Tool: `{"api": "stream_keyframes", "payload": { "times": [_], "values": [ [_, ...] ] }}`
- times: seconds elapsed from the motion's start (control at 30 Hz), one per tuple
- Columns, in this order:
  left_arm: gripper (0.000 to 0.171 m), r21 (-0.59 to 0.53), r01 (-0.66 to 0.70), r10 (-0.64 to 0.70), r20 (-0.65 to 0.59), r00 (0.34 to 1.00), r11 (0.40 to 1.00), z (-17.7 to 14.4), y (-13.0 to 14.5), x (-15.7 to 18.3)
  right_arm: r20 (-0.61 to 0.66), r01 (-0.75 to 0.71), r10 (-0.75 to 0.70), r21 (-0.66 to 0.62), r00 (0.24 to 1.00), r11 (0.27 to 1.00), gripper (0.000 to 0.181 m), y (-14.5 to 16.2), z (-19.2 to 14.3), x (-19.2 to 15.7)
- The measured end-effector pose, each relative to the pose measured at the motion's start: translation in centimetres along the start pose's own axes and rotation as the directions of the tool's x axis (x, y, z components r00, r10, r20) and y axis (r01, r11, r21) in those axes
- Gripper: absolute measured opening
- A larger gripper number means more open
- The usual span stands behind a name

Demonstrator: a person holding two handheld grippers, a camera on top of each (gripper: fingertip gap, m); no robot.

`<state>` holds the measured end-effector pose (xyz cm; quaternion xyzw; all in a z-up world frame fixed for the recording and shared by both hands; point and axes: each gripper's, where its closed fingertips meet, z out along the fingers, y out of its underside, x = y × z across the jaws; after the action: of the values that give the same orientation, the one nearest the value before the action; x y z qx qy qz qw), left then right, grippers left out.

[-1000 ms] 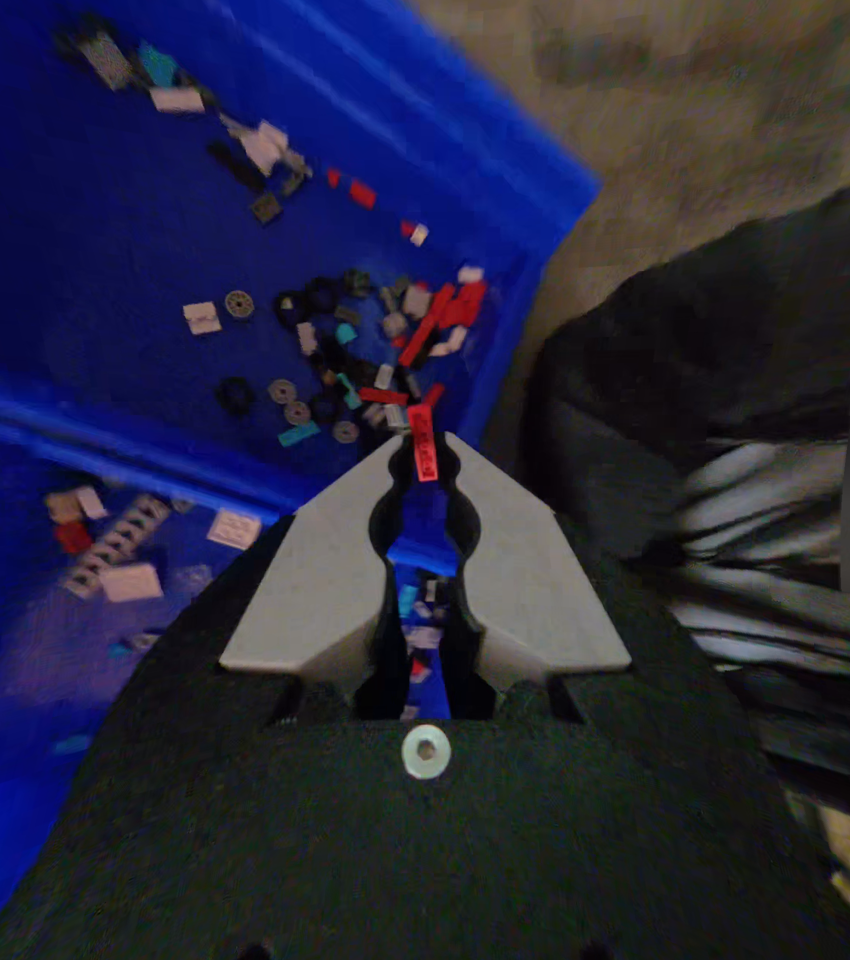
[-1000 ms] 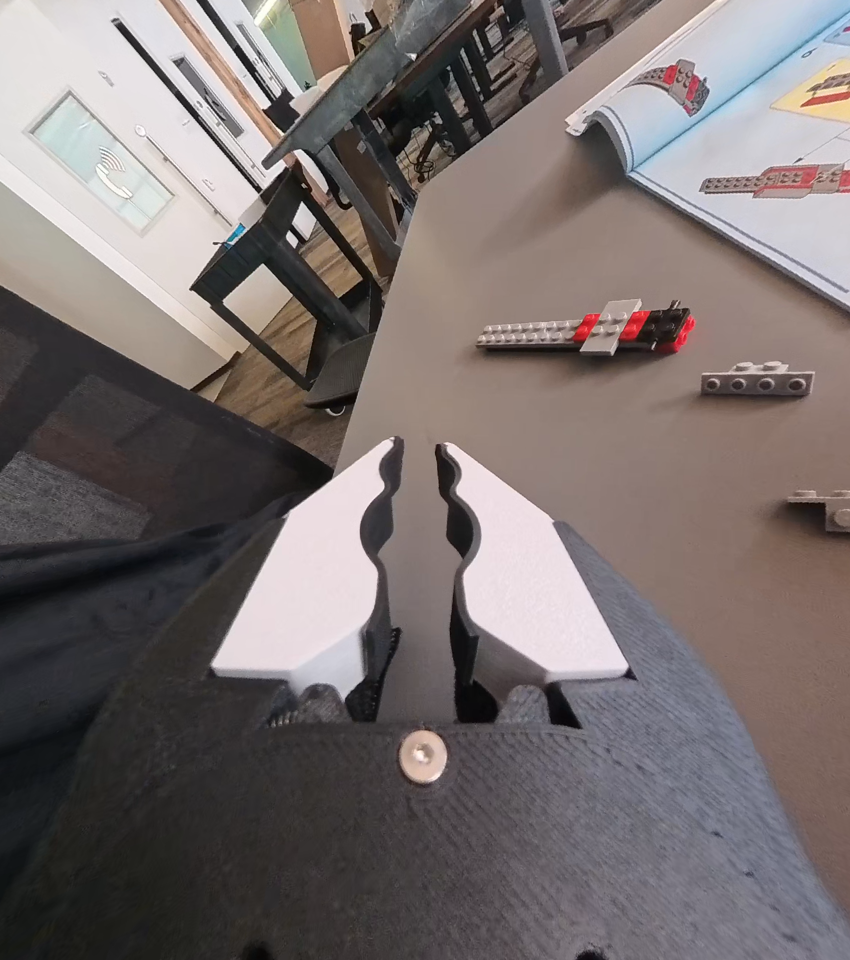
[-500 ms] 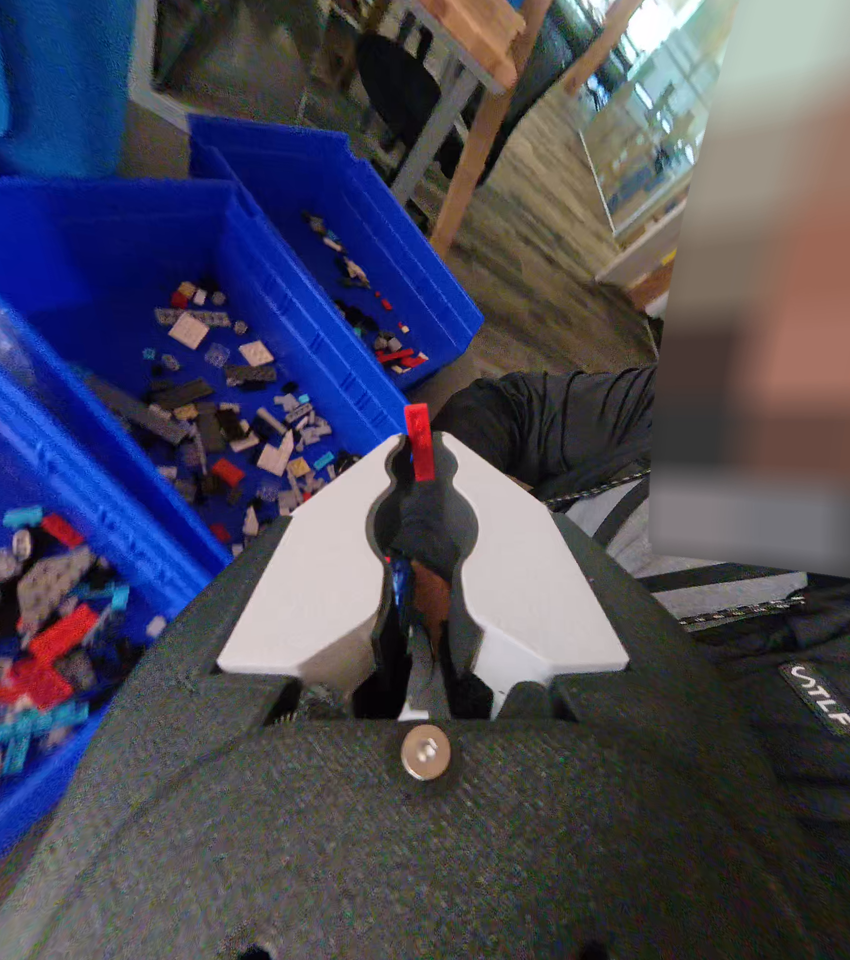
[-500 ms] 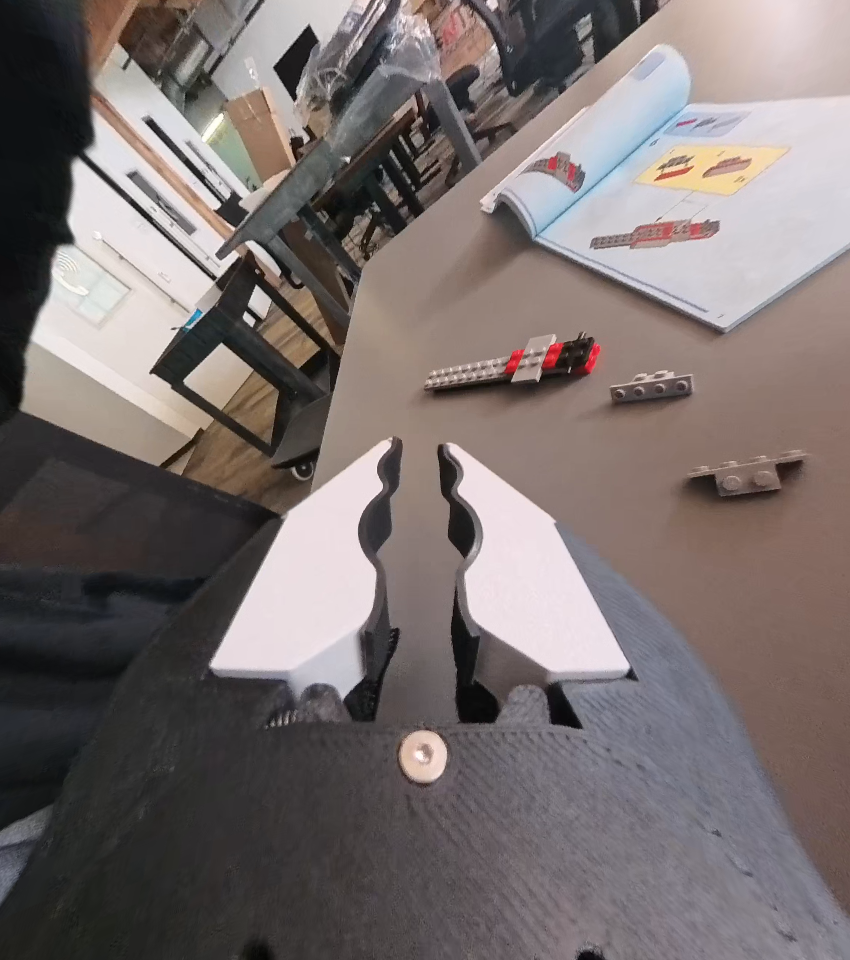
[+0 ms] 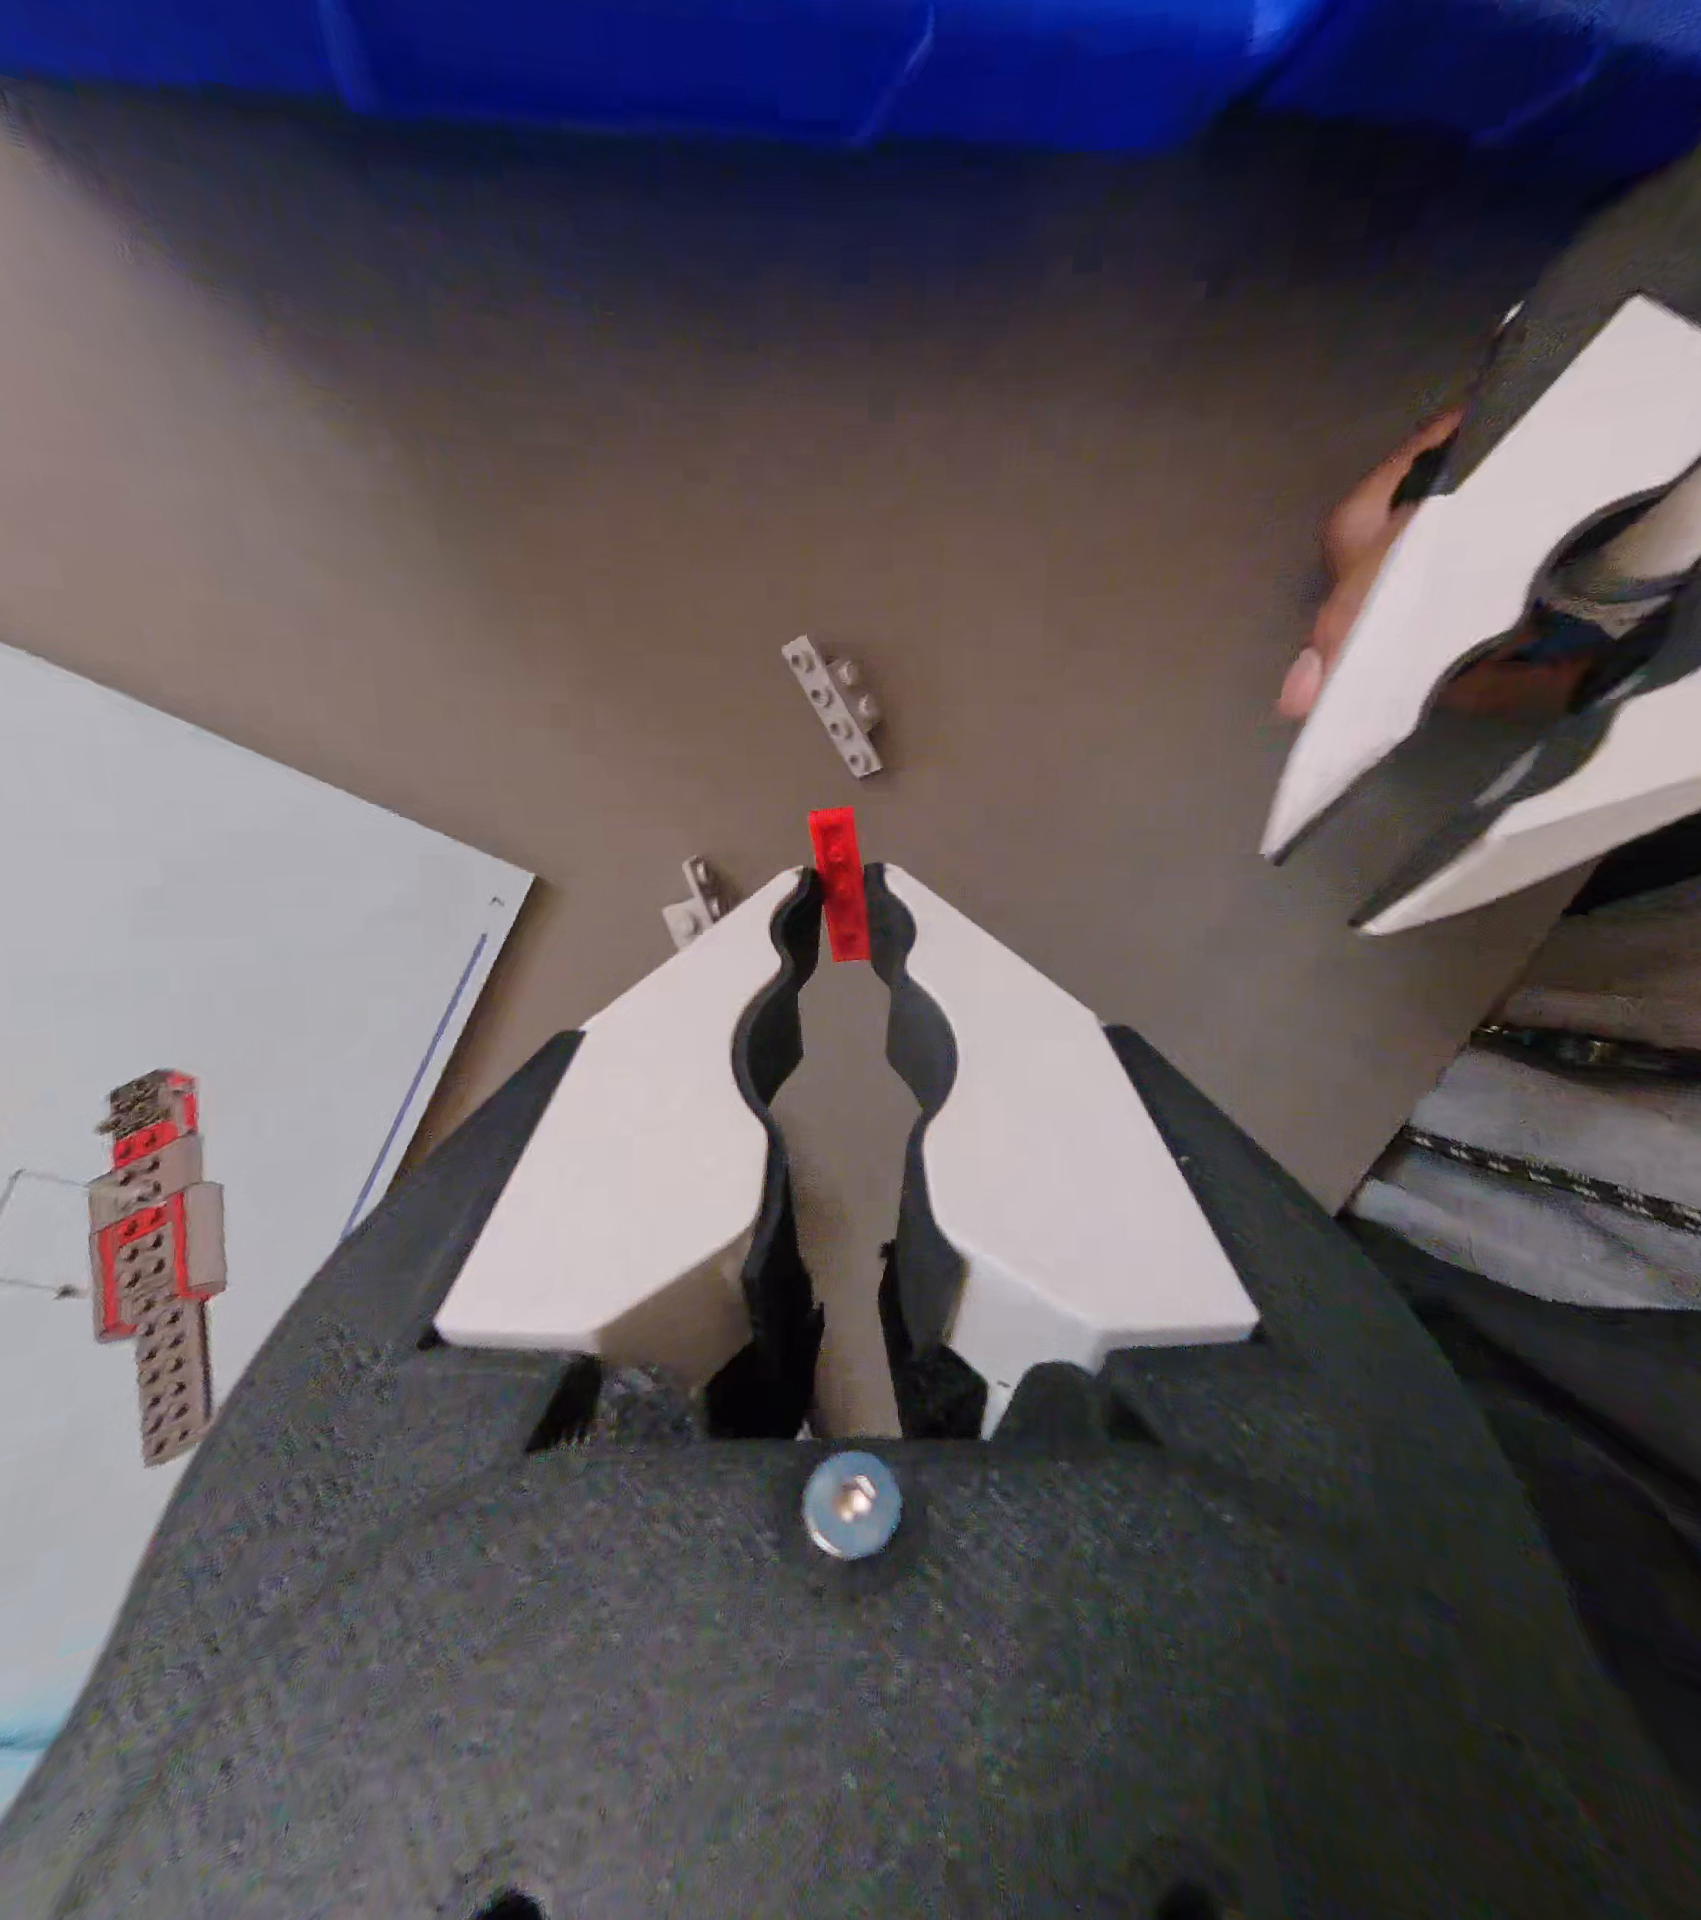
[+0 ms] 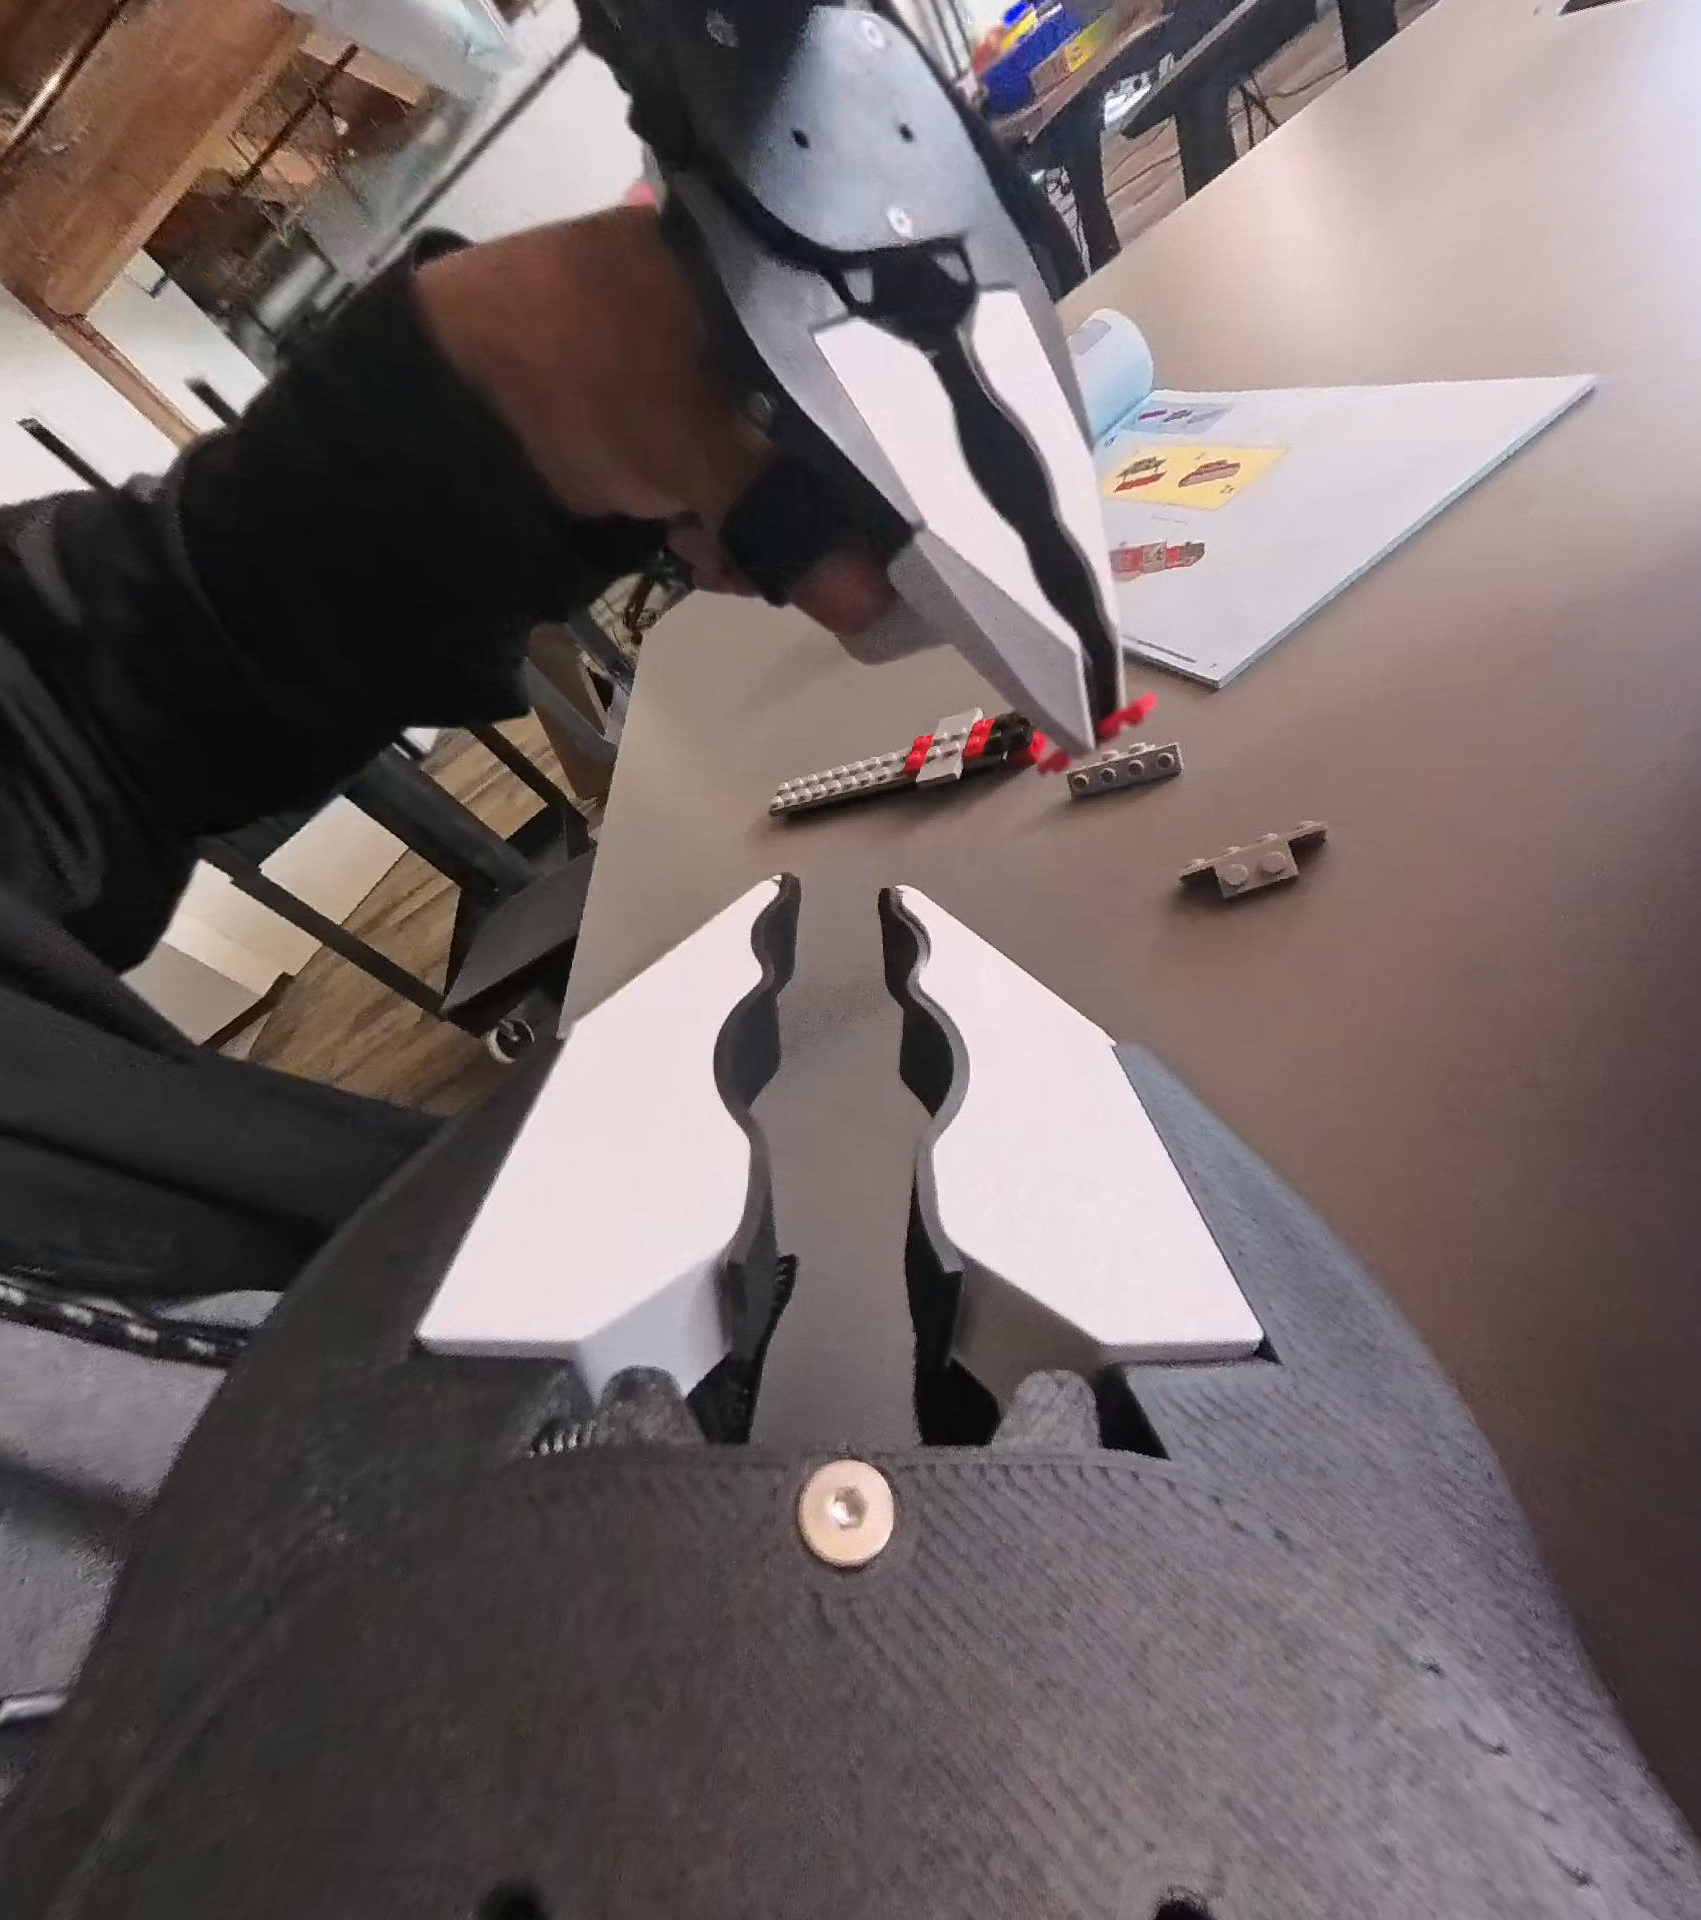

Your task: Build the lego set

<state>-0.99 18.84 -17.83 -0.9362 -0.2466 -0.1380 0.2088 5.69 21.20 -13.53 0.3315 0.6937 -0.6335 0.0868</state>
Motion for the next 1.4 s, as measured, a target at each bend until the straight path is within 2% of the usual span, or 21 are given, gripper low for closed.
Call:
{"api": "stream_keyframes", "payload": {
  "times": [0.13, 0.3, 0.4, 0.5, 0.57, 0.67, 0.7, 0.8, 0.87, 0.97, 1.07, 1.13, 1.23, 1.4],
  "values": [
    [0.008, -0.087, -0.016, 0.022, 0.069, 0.997, 0.996, 1.8, 1.0, -0.9, 0.012, -0.016, 0.016, -0.020, 1.000, 1.000, 0.018, 0.2, 0.2, 0.0],
    [0.028, -0.095, -0.020, 0.029, 0.091, 0.995, 0.995, 1.4, 0.3, -0.7, 0.033, -0.007, 0.008, -0.041, 0.999, 0.999, 0.019, 0.5, 0.3, -0.3],
    [0.028, -0.032, -0.127, 0.129, 0.079, 0.988, 0.991, -0.5, -2.5, 1.2, 0.045, 0.017, -0.014, -0.059, 0.999, 0.998, 0.019, 0.8, 0.5, -0.7],
    [0.029, 0.070, -0.336, 0.331, 0.067, 0.941, 0.939, -3.0, -7.9, 5.7, 0.054, 0.050, -0.045, -0.098, 0.998, 0.994, 0.019, 1.4, 0.9, -1.1],
    [0.028, 0.114, -0.500, 0.495, 0.068, 0.866, 0.859, -4.1, -12.0, 9.9, 0.062, 0.070, -0.063, -0.125, 0.996, 0.990, 0.019, 1.9, 1.1, -1.4],
    [0.028, 0.135, -0.715, 0.714, 0.066, 0.697, 0.686, -3.6, -17.7, 17.1, 0.071, 0.099, -0.089, -0.151, 0.993, 0.984, 0.019, 2.3, 1.4, -1.7],
    [0.028, 0.136, -0.765, 0.768, 0.043, 0.639, 0.629, -2.7, -19.2, 19.7, 0.076, 0.105, -0.094, -0.157, 0.993, 0.982, 0.019, 2.4, 1.4, -1.8],
    [0.030, 0.055, -0.835, 0.836, 0.022, 0.548, 0.547, 0.7, -23.5, 24.8, 0.078, 0.100, -0.089, -0.147, 0.993, 0.984, 0.019, 2.2, 1.3, -1.8],
    [0.030, 0.062, -0.895, 0.897, -0.059, 0.438, 0.441, 3.4, -25.1, 28.8, 0.082, 0.085, -0.074, -0.143, 0.994, 0.986, 0.019, 2.2, 1.3, -1.8],
    [0.030, 0.019, -0.958, 0.941, -0.198, 0.275, 0.285, 9.0, -25.3, 32.6, 0.092, 0.079, -0.065, -0.159, 0.994, 0.984, 0.019, 2.4, 1.4, -1.8],
    [0.029, -0.054, -0.991, 0.948, -0.290, 0.134, 0.124, 14.9, -24.4, 34.0, 0.100, 0.090, -0.074, -0.173, 0.992, 0.981, 0.019, 2.6, 1.5, -2.0],
    [0.028, -0.111, -0.993, 0.946, -0.315, 0.077, 0.044, 18.3, -24.0, 34.2, 0.101, 0.095, -0.078, -0.176, 0.992, 0.980, 0.019, 2.6, 1.5, -2.0],
    [0.027, -0.193, -0.978, 0.944, -0.329, -0.015, -0.083, 21.5, -23.9, 33.7, 0.095, 0.102, -0.086, -0.176, 0.992, 0.979, 0.019, 2.6, 1.5, -2.0],
    [0.021, -0.276, -0.930, 0.896, -0.431, -0.105, -0.242, 23.6, -22.6, 32.3, 0.093, 0.134, -0.117, -0.194, 0.989, 0.972, 0.019, 3.0, 1.5, -2.1]
  ]
}}
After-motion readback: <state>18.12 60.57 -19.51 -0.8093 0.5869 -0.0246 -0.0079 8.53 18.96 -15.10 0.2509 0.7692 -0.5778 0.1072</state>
